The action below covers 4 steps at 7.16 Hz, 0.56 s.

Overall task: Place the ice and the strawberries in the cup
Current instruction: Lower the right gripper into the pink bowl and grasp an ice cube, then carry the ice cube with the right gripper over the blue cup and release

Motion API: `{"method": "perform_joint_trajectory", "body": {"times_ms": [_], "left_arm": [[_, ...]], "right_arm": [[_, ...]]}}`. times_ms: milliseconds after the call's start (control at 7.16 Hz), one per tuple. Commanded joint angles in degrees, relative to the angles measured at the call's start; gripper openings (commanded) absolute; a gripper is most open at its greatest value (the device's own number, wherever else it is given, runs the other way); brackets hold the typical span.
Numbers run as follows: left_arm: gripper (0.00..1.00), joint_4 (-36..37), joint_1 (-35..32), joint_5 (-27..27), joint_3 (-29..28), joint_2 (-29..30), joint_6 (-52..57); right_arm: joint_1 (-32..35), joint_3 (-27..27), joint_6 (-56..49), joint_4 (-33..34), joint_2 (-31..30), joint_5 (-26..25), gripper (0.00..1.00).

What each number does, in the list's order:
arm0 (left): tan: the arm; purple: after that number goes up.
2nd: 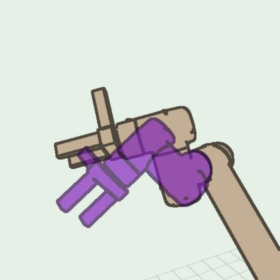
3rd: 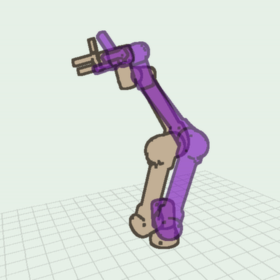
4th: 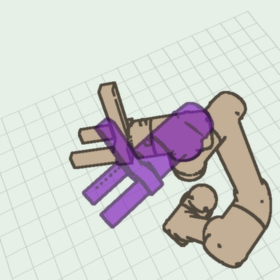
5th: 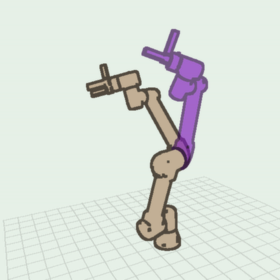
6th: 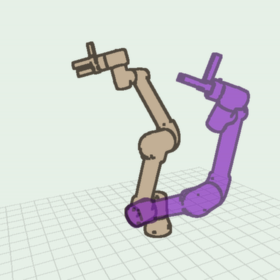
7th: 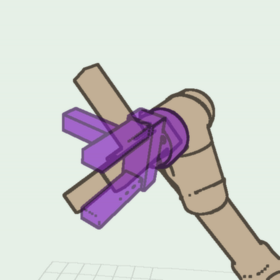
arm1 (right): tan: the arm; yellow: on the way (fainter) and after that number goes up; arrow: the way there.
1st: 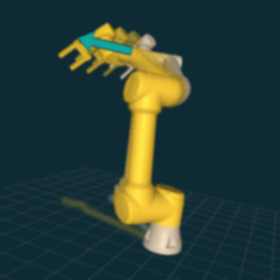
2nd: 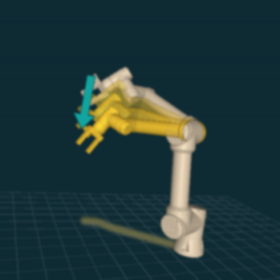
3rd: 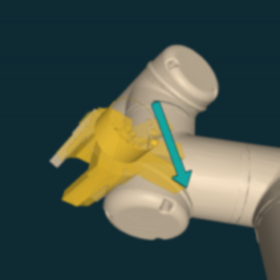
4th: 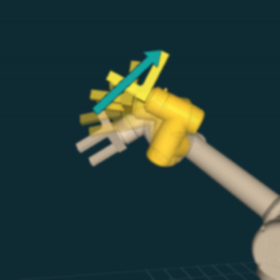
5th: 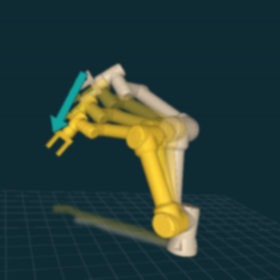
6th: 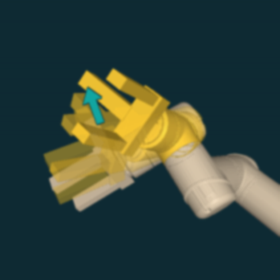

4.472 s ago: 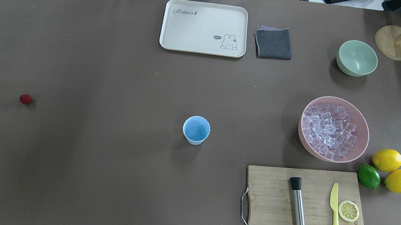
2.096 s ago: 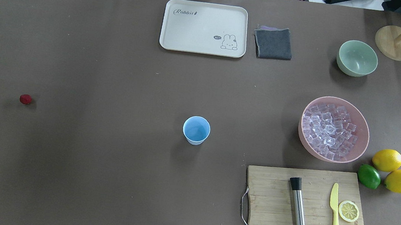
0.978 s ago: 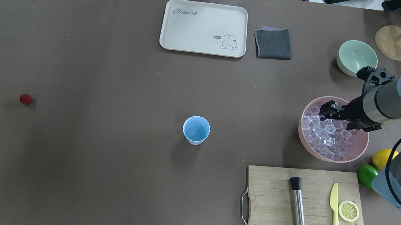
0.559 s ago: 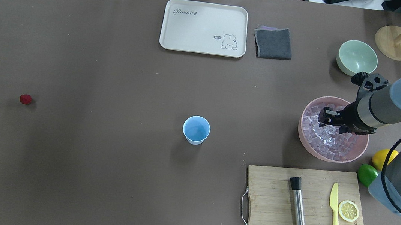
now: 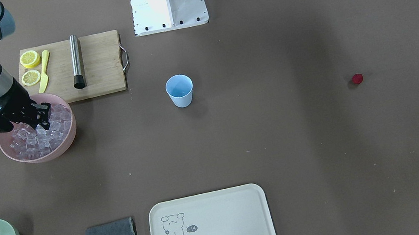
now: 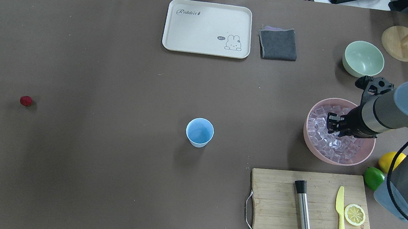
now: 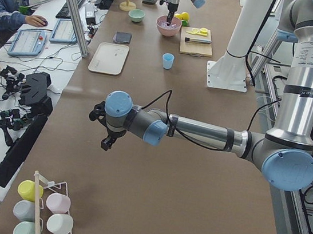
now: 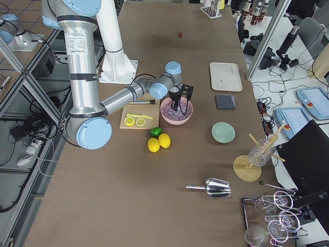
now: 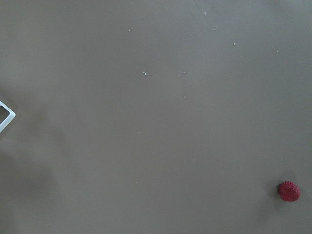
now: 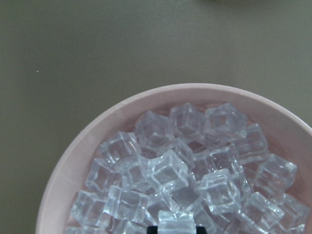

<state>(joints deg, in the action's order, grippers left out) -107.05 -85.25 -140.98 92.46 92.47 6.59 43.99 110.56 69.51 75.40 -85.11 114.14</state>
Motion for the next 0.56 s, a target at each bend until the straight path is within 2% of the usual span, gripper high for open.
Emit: {"method": "perform_joint_trajectory", "body": {"times_ms": [0,419], "left_arm": [[0.98,0.0,0.0,0.0,0.0,0.1,0.0],[0.98,0.0,0.2,-0.1,0.0,0.1,0.0]], "right_arm": [[1.0,1.3,-0.3,1.0,2.5,1.3,0.0],[-1.8,1.1,0.4,6.8,13.6,0.5,0.0]]}}
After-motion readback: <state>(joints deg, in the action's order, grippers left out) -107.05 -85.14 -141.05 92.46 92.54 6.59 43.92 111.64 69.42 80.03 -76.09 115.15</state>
